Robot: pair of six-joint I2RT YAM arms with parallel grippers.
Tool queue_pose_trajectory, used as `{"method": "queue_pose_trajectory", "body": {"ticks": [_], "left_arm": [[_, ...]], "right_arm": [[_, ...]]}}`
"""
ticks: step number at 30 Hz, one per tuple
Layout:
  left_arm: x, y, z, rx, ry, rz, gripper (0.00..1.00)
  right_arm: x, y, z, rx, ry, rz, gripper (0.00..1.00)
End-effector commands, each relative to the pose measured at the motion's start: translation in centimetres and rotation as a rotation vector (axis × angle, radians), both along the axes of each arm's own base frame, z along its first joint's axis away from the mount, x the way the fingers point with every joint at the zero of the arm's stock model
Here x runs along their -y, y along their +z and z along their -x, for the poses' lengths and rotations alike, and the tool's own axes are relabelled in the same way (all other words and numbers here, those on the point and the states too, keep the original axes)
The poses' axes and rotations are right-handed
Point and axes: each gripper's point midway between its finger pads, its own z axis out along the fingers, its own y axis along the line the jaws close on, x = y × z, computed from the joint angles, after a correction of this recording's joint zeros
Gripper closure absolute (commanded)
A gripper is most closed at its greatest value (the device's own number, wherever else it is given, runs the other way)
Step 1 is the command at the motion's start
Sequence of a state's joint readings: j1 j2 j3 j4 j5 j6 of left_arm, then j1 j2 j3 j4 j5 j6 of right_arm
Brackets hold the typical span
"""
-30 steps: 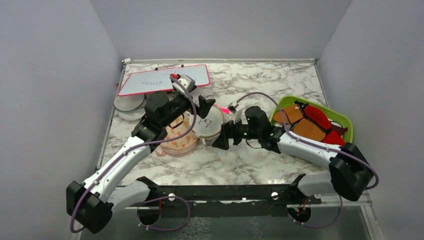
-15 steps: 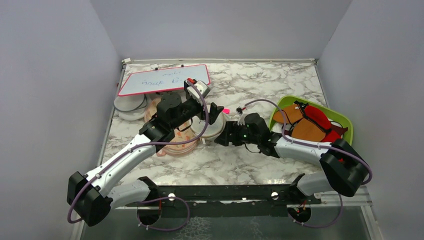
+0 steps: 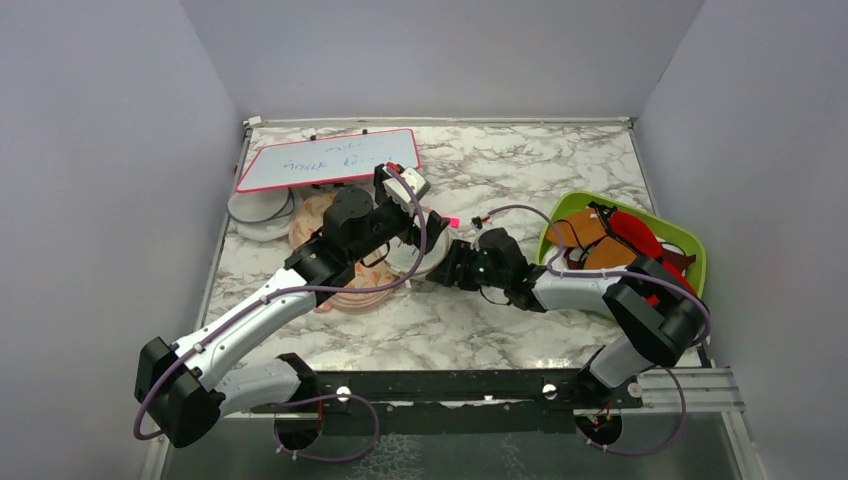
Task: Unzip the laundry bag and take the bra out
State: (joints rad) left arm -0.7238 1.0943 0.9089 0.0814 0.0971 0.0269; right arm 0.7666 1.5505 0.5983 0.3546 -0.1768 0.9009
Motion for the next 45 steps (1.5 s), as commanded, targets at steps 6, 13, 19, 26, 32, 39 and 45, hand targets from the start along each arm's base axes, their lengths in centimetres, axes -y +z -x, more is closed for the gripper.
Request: {"method": "queue_pose_trajectory", "body": {"ticks": [6, 13, 19, 26, 32, 39, 45], "left_arm": [[0.5, 0.9, -0.2, 0.034, 0.019, -0.026, 0.01], [0.9, 0.4, -0.1, 0.033, 0.019, -0.046, 0.01], [1.2, -0.1, 0.1, 0.033, 0.015, -0.071, 0.01], [2.7, -2.3, 0.4, 0.020, -0.020, -0.147, 0.01], [4.5, -6.5, 2.5, 0.008, -0.167, -0.288, 0.01], [4.1, -10.4, 6.5, 0.169, -0.293, -0.465, 0.10], [3.8, -12.7, 6.2, 0.226, -0.311, -0.578, 0.34]], "right_arm": [[-0.6, 0.2, -2.0, 0.051, -0.048, -0.005, 0.51], [1.1, 0.5, -2.8, 0.090, -0.073, 0.011, 0.74], [3.5, 1.1, -3.3, 0.155, -0.063, 0.081, 0.92], [8.0, 2.8, -3.3, 0.221, -0.019, 0.110, 0.99], [10.4, 2.6, -2.9, 0.191, 0.090, 0.098, 0.99], [10.8, 2.5, -2.5, 0.179, 0.130, 0.076, 0.99], [10.8, 2.9, -2.7, 0.194, 0.131, 0.081, 0.99]]}}
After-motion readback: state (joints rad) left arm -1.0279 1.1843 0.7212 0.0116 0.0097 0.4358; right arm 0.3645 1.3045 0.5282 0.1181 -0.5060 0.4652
